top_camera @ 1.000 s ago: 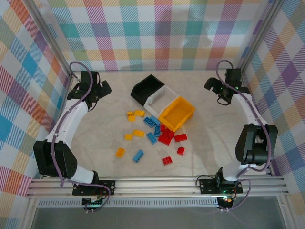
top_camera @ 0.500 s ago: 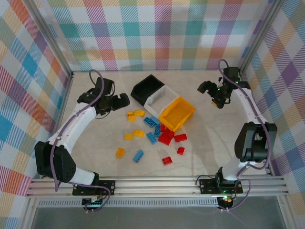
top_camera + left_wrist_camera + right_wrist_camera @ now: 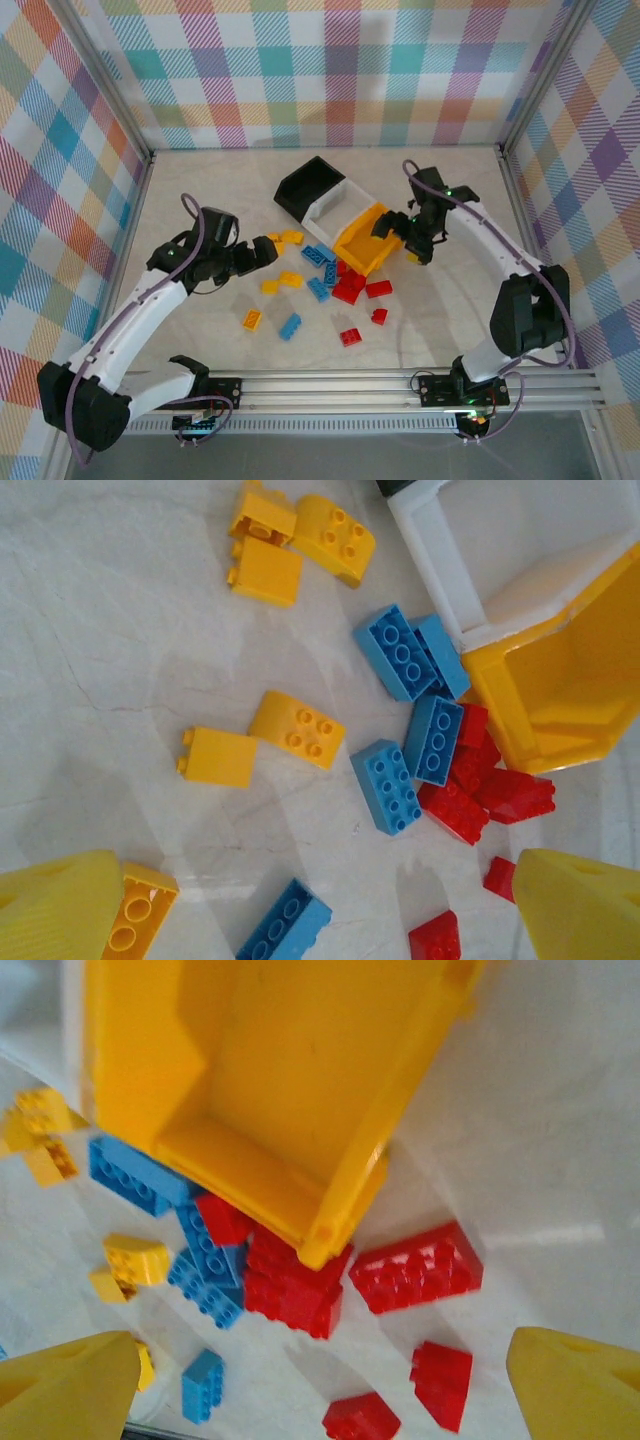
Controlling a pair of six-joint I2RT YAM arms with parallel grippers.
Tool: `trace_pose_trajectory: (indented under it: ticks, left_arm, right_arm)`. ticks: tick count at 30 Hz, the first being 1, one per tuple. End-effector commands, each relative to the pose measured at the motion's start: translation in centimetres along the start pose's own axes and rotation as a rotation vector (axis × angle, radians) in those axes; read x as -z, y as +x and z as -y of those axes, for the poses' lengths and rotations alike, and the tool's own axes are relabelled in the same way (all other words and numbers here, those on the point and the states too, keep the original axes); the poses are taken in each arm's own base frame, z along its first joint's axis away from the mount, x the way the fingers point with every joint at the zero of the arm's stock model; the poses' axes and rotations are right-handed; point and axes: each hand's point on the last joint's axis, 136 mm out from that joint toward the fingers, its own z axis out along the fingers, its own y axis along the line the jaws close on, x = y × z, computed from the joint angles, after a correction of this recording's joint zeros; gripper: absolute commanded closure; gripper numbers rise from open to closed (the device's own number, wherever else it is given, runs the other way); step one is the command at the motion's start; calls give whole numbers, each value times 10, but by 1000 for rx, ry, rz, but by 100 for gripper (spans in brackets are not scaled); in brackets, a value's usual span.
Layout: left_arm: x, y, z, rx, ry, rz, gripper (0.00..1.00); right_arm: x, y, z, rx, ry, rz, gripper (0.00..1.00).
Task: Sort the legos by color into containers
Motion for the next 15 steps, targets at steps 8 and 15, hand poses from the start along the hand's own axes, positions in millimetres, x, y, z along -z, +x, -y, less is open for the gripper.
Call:
trace_pose_trajectory:
  ticks: [8, 15]
  left_arm:
    - [10, 38, 1, 46, 96, -93, 0]
    - [12, 52, -11, 42, 86, -108, 0]
  right_arm:
    - [-6, 51, 22, -101, 50, -21, 9]
    - [-17, 28, 22, -64, 107, 15, 11]
